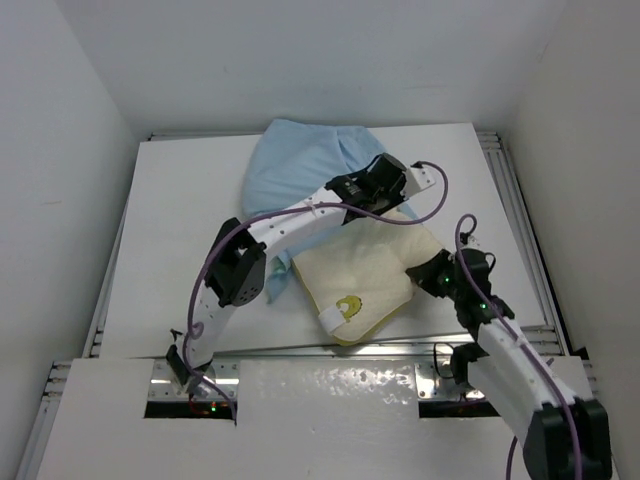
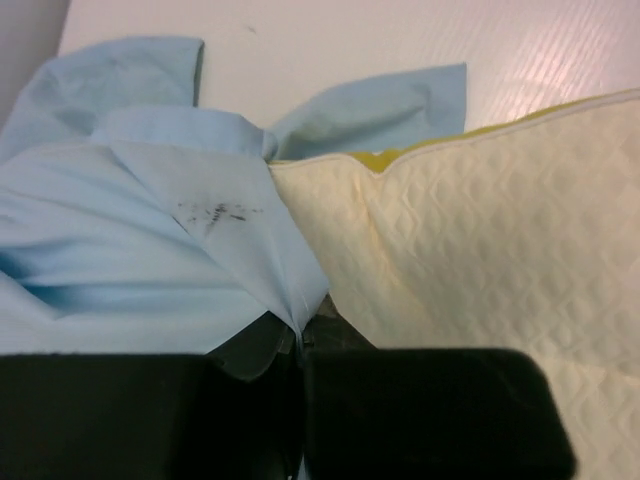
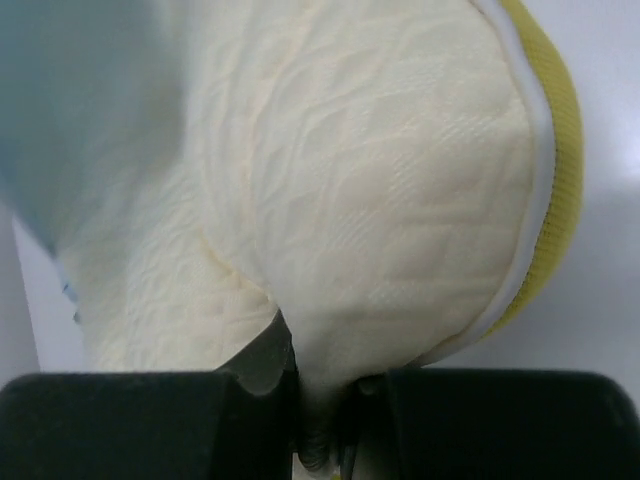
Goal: Put the pillow into the pillowcase
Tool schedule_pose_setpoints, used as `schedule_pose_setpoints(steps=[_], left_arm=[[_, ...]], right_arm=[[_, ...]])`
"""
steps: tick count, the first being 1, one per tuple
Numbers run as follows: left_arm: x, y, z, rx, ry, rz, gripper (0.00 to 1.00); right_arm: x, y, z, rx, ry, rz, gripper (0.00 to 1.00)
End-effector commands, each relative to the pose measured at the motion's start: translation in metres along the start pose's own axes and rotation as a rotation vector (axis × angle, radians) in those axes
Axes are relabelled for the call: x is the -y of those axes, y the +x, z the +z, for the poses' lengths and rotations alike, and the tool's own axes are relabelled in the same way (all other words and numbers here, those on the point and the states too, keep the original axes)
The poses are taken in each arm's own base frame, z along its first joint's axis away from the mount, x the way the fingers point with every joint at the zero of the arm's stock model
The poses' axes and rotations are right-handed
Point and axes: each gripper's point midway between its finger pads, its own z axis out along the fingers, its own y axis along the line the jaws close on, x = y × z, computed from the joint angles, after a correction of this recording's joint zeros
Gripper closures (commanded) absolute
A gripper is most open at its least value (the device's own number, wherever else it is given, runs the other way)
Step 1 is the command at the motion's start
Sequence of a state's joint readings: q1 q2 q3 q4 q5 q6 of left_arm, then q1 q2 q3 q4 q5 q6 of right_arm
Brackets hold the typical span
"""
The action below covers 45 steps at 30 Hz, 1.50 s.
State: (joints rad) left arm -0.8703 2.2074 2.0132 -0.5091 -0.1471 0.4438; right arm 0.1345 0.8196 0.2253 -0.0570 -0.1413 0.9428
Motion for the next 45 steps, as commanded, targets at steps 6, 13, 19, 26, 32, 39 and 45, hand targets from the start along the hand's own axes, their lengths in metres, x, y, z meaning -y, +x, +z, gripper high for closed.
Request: schedule_pose_setpoints(steps=[6,13,19,26,32,39,45], left_arm=[[-0.066,-0.059,-0.056,0.166,-0.173,-0.029,1.00],[-0.080,-0.078,-0.036,0.231,-0.249,-0.099,1.00],[0.035,-0.099,-0.066,0.310,0.225,0.073,1.00],[0.076,-0.042,-0.083,0.173,0.388,0.201,1.00],[0.095,-0.055,-0.143,0.225,0.610,0.196,1.00],[-0.009,-0.004,-0.081,0.082,0.254,-0.091,0.30],[-0.056,0.038,-0.093,-0.065,0.055,-0.260,0.00]], right_arm=[[-0.108,-0.074,-0.076,0.466,-0.456,-0.445,1.00],[-0.120,-0.052,-0.081,0.369,-0.550,-0.521,1.00],[-0.123,-0.066,-0.081,0.443,-0.535,-0.560,1.00],[-0.125,-0.079,-0.079,0.493,-0.511,-0.592,1.00],[-0.086,-0.082,-0.047,0.552,-0.407,-0.351,1.00],[0.007,-0.060,-0.004,0.499,-0.082,0.069,0.72],[0.033,-0.044,0.000,0.355,0.128,0.063,0.01]])
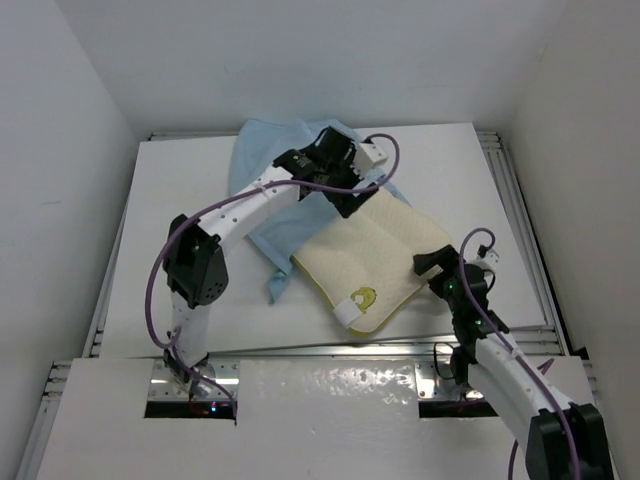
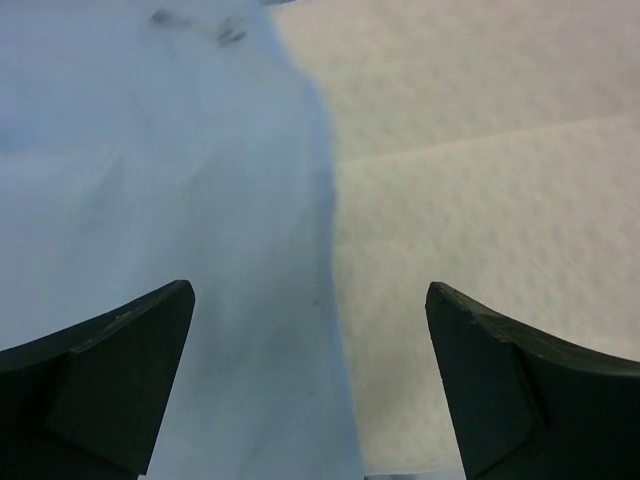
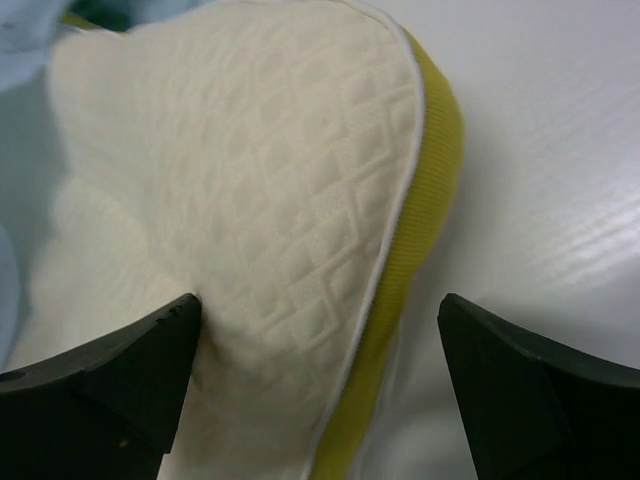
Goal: Put the pillow into the pillowcase
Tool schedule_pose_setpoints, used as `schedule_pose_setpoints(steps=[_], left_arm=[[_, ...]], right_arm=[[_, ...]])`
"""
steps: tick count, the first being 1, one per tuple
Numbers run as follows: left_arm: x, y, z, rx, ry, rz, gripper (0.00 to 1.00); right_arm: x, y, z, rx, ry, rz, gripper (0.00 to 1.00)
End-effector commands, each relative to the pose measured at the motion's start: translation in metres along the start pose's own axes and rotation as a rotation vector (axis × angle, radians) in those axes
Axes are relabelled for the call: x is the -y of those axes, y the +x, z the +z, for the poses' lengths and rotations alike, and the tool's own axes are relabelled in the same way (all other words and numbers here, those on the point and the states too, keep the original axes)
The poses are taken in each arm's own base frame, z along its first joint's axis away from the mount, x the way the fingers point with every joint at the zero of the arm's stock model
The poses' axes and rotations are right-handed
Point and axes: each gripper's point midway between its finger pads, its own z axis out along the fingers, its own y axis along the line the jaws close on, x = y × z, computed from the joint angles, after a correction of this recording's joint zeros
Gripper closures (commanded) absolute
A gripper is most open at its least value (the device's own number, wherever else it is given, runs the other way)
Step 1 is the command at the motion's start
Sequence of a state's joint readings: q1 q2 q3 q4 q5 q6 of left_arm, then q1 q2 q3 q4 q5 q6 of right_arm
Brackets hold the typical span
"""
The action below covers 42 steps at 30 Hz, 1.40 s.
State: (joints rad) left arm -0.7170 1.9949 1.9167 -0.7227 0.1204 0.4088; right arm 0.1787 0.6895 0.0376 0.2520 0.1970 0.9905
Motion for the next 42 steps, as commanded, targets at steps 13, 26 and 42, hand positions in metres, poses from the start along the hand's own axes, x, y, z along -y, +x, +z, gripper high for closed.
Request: schedule_pose_setpoints(steps=[13,26,42], left_arm=[[0.026,0.225,-0.096,-0.317,-0.387,-0.529,0.26],[0.019,0.271,-0.028,-0.385,-0.386,-0.650,0.35],[0.076,0.197,-0.031,-0.202,0.141,-0.533,1.00]], right_arm=[[0.003,0.043,-0.047,-0.333,0.161,0.191,0.01],[-0.024,0.084,-0.031,-0.428,-0.042,0.346,0.01],[-0.081,0.061,-0.021,-0.330,-0.320,0.513,1.00]])
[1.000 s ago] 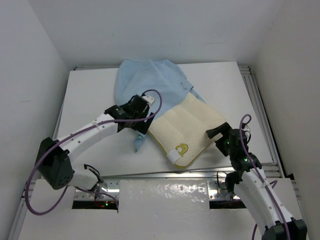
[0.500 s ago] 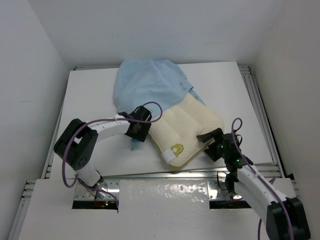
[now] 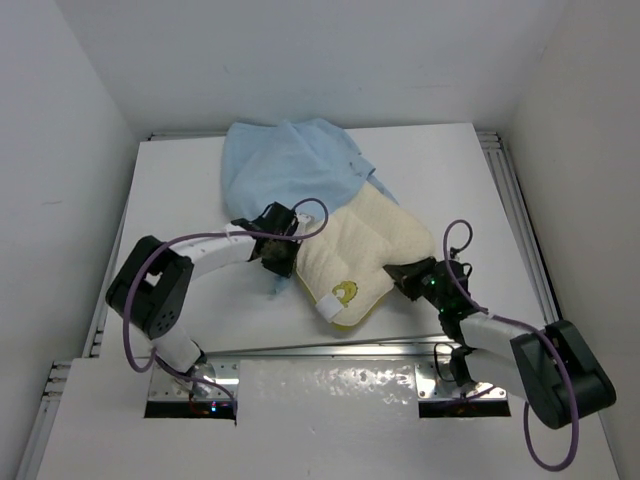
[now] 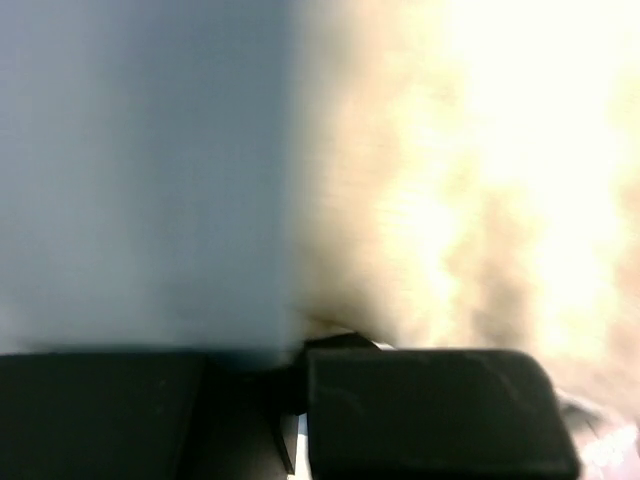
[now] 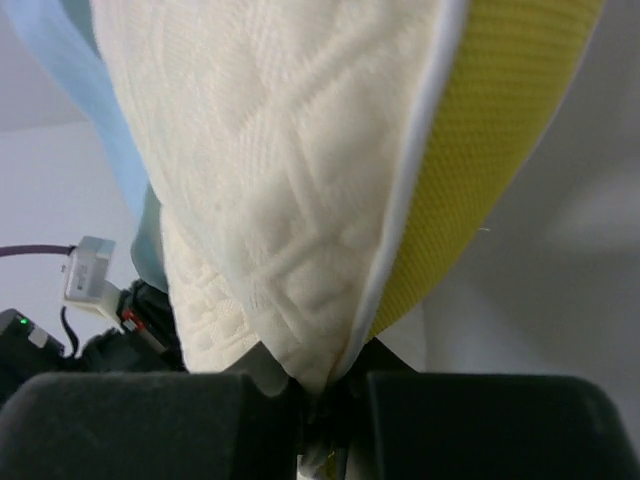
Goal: Put the pillow into the pillowcase
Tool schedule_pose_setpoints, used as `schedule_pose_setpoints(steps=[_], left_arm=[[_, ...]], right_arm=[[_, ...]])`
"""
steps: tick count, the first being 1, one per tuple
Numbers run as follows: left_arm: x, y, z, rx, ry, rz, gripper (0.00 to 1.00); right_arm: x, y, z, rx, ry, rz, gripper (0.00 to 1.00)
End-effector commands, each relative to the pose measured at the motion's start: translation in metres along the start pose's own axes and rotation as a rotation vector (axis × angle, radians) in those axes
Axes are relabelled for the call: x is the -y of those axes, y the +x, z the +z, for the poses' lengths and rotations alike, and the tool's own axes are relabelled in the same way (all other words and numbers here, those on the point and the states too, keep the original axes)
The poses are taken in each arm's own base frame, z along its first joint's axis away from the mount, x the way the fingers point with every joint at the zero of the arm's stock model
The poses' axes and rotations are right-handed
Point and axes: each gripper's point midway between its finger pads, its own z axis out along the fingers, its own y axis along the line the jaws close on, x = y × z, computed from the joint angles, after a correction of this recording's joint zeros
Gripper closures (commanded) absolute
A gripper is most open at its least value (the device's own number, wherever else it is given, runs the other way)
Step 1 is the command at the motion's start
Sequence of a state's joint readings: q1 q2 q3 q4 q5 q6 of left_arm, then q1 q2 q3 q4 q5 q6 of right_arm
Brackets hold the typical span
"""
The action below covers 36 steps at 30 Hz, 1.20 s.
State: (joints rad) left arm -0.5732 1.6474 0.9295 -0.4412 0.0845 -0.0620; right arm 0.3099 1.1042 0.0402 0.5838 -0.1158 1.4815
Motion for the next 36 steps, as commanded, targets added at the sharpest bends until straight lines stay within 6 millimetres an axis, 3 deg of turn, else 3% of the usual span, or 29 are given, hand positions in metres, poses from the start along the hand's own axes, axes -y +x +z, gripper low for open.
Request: schedule_pose_setpoints(steps=[1,5,6,7,8,10,14,15,17,20,21,24,28,29,34,36], left_arm=[[0.053,-0.033,-0.039,0.100,0.272,0.148,1.00],[0.059,-0.039,-0.057,0.135,0.333,0.313,1.00],[0.061,-0.035,-0.060,0.119,0.347,0.339,1.00],[0.063,-0.036,-0.063,0.122,0.364,0.360,1.00],[0.063,-0.035,-0.065,0.123,0.373,0.404,1.00],[0.070,-0.034,-0.071,0.127,0.423,0.447,1.00],[0.104,-0.036,-0.089,0.161,0.555,0.547,1.00],[0.114,-0.044,-0.097,0.190,0.571,0.617,1.00],[0.139,-0.036,-0.107,0.161,0.621,0.699,1.00],[0.182,-0.058,-0.159,0.229,0.839,0.735,1.00],[0.188,-0.062,-0.169,0.237,0.872,0.739,1.00],[0.198,-0.077,-0.193,0.267,0.897,0.772,1.00],[0.202,-0.071,-0.196,0.243,0.910,0.776,1.00],[0.201,-0.069,-0.194,0.238,0.908,0.775,1.00],[0.198,-0.072,-0.192,0.252,0.877,0.775,0.99],[0.190,-0.069,-0.181,0.234,0.823,0.767,0.78]], right_arm=[[-0.045,-0.010,-0.016,0.077,-0.277,0.054,1.00],[-0.116,-0.041,-0.031,0.212,-0.521,0.058,1.00],[-0.142,-0.049,-0.047,0.254,-0.637,0.058,1.00],[-0.152,-0.053,-0.052,0.269,-0.676,0.068,1.00],[-0.178,-0.065,-0.060,0.315,-0.751,0.080,1.00],[-0.208,-0.073,-0.072,0.353,-0.829,0.056,1.00],[-0.213,-0.071,-0.050,0.350,-0.736,-0.043,1.00],[-0.209,-0.071,-0.046,0.351,-0.716,-0.049,1.00],[-0.197,-0.071,-0.039,0.364,-0.683,-0.038,1.00],[-0.175,-0.071,-0.031,0.373,-0.643,-0.007,1.00],[-0.165,-0.070,-0.029,0.372,-0.620,0.003,1.00],[-0.153,-0.071,-0.026,0.395,-0.583,0.021,1.00],[-0.155,-0.071,-0.021,0.420,-0.554,-0.008,1.00],[-0.164,-0.074,-0.023,0.439,-0.563,-0.013,1.00],[-0.157,-0.068,-0.015,0.454,-0.455,-0.123,1.00],[-0.154,-0.067,-0.019,0.461,-0.441,-0.158,1.00]])
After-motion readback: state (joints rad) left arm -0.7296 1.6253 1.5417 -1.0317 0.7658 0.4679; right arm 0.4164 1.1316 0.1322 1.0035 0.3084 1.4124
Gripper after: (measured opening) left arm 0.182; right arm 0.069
